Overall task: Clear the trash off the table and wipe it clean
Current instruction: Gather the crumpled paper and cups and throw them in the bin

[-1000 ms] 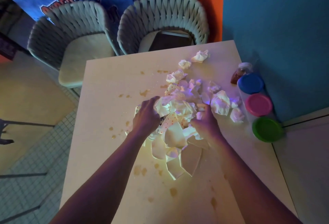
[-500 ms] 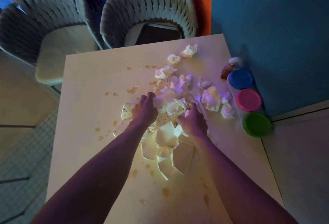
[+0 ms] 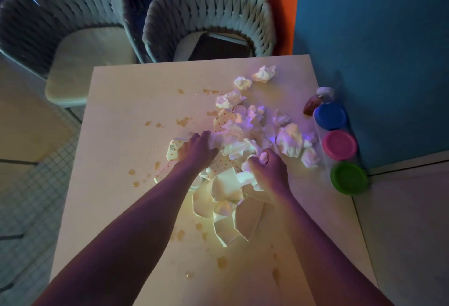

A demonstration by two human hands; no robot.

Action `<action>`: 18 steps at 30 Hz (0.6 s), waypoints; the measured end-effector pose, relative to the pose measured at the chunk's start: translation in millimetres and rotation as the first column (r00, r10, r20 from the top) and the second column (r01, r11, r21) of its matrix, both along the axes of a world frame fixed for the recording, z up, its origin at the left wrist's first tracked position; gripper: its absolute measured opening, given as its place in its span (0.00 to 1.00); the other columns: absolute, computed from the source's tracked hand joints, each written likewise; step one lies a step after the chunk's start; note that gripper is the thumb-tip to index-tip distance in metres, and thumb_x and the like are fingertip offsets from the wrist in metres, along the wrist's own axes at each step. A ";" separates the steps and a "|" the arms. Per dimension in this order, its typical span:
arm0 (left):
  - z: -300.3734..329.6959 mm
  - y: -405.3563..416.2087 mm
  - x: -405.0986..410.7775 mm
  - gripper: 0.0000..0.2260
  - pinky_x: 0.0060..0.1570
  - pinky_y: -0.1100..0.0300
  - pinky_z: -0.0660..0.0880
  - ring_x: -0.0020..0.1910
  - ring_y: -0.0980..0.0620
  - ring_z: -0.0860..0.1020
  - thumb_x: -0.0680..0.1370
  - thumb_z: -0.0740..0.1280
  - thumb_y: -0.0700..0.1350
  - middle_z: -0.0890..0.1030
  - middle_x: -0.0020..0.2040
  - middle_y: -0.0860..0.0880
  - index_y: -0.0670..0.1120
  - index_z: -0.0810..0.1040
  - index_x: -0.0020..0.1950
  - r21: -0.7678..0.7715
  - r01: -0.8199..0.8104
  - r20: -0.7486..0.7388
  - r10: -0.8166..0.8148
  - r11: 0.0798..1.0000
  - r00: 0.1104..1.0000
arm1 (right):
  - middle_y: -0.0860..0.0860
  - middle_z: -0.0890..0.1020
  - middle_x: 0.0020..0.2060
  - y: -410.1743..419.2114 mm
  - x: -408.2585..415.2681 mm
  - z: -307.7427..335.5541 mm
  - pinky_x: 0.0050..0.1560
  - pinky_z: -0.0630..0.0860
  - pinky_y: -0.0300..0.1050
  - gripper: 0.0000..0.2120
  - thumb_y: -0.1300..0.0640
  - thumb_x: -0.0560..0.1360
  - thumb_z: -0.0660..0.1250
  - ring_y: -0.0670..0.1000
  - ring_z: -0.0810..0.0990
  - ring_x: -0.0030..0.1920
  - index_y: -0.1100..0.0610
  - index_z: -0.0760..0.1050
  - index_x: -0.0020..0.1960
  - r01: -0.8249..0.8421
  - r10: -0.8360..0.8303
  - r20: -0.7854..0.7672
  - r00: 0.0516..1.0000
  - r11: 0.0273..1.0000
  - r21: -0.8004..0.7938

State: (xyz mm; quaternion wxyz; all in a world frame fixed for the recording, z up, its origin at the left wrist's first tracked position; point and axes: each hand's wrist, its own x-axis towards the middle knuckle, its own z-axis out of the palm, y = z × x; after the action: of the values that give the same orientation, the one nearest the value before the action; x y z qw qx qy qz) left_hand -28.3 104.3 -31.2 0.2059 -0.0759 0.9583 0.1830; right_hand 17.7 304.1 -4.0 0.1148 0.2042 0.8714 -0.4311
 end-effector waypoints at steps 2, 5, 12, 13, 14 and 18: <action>-4.0 3.3 -0.7 0.25 0.53 0.48 0.74 0.62 0.36 0.77 0.79 0.67 0.58 0.74 0.67 0.43 0.51 0.69 0.74 -0.026 -0.011 0.015 0.012 1.000 1.000 | 0.49 0.74 0.31 6.7 4.5 4.1 0.39 0.72 0.49 0.14 0.54 0.71 0.67 0.54 0.73 0.35 0.53 0.63 0.33 0.029 -0.028 0.016 0.999 0.999 -0.029; -6.6 7.2 2.0 0.21 0.51 0.47 0.74 0.59 0.35 0.78 0.79 0.68 0.57 0.73 0.64 0.43 0.51 0.73 0.69 -0.026 -0.047 -0.009 0.047 0.999 0.999 | 0.46 0.74 0.27 15.9 10.8 7.7 0.35 0.71 0.43 0.13 0.54 0.71 0.67 0.50 0.73 0.32 0.56 0.65 0.33 0.035 -0.029 0.071 0.997 0.996 -0.087; 3.5 4.9 11.6 0.13 0.45 0.51 0.72 0.54 0.36 0.80 0.78 0.67 0.54 0.77 0.59 0.45 0.50 0.79 0.60 0.029 -0.080 -0.092 0.082 0.996 0.992 | 0.44 0.80 0.28 14.4 13.2 0.8 0.33 0.74 0.41 0.09 0.56 0.67 0.65 0.50 0.78 0.33 0.59 0.80 0.42 0.093 -0.077 0.087 0.993 0.975 -0.201; 6.1 3.3 13.7 0.12 0.43 0.52 0.71 0.53 0.36 0.80 0.78 0.67 0.55 0.78 0.57 0.45 0.49 0.79 0.56 0.062 -0.098 -0.117 0.104 0.993 0.988 | 0.44 0.79 0.28 13.4 13.8 1.4 0.33 0.73 0.40 0.10 0.58 0.68 0.64 0.48 0.76 0.32 0.56 0.82 0.47 0.101 -0.085 0.079 0.993 0.968 -0.228; 9.6 1.8 15.7 0.11 0.42 0.52 0.71 0.51 0.37 0.80 0.78 0.66 0.55 0.79 0.54 0.45 0.48 0.78 0.52 0.100 -0.124 -0.139 0.137 0.987 0.981 | 0.45 0.80 0.29 13.0 14.0 1.8 0.33 0.74 0.39 0.12 0.60 0.69 0.64 0.47 0.76 0.33 0.53 0.82 0.50 0.109 -0.094 0.074 0.993 0.963 -0.245; 29.6 -2.0 26.6 0.09 0.43 0.49 0.74 0.48 0.36 0.79 0.79 0.65 0.52 0.82 0.48 0.42 0.47 0.74 0.51 0.203 -0.239 -0.182 0.277 0.949 0.944 | 0.49 0.81 0.37 18.4 11.7 2.5 0.41 0.75 0.46 0.09 0.60 0.71 0.61 0.55 0.79 0.41 0.53 0.76 0.48 0.130 -0.120 0.056 0.991 0.964 -0.233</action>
State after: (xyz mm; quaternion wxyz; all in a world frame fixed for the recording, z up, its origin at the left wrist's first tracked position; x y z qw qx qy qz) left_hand -1.7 102.4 -1.6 0.0846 -0.1629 0.9360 0.3005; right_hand 29.4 322.5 -1.5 0.1286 0.2525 0.7967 -0.5338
